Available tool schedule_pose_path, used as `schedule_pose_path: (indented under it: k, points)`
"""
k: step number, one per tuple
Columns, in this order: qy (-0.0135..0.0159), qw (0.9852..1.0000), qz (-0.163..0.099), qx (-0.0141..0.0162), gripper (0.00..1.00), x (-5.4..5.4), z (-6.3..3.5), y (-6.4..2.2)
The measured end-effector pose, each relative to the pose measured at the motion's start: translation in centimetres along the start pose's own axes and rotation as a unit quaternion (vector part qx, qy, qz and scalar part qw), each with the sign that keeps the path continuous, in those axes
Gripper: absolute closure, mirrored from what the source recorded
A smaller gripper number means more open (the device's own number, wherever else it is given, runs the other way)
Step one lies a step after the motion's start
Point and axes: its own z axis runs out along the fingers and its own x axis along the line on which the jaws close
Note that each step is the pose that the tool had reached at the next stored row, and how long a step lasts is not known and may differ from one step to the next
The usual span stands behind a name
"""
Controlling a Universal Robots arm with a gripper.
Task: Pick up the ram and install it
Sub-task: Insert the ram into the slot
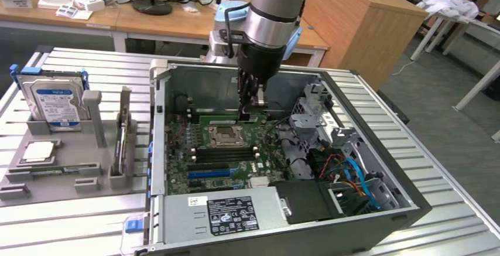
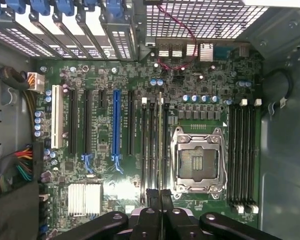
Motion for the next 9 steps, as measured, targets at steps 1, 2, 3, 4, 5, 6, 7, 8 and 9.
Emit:
schedule_pose_path:
  k: [1,2,3,4,5,6,7,8,9]
  points:
    - [0.0,1.0,0.0,0.0,0.88,0.01,0.09,0.0]
    - [0.0,1.0,0.0,0.0,0.88,0.02,0.18,0.0]
    - [0.0,1.0,0.0,0.0,0.88,0.03,0.27,0.0]
    - [0.0,1.0,0.0,0.0,0.88,0.04,0.37,0.0]
    - [0.0,1.0,0.0,0.0,0.88,0.06,0.47,0.0]
    - [0.0,1.0,0.0,0.0,0.88,0.07,0.57,0.0]
    - [0.0,1.0,0.0,0.0,0.88,0.09,0.68,0.0]
    - [0.0,1.0,0.0,0.0,0.88,0.1,0.78,0.0]
    - [0.0,1.0,0.0,0.0,0.88,0.11,0.88,-0.01]
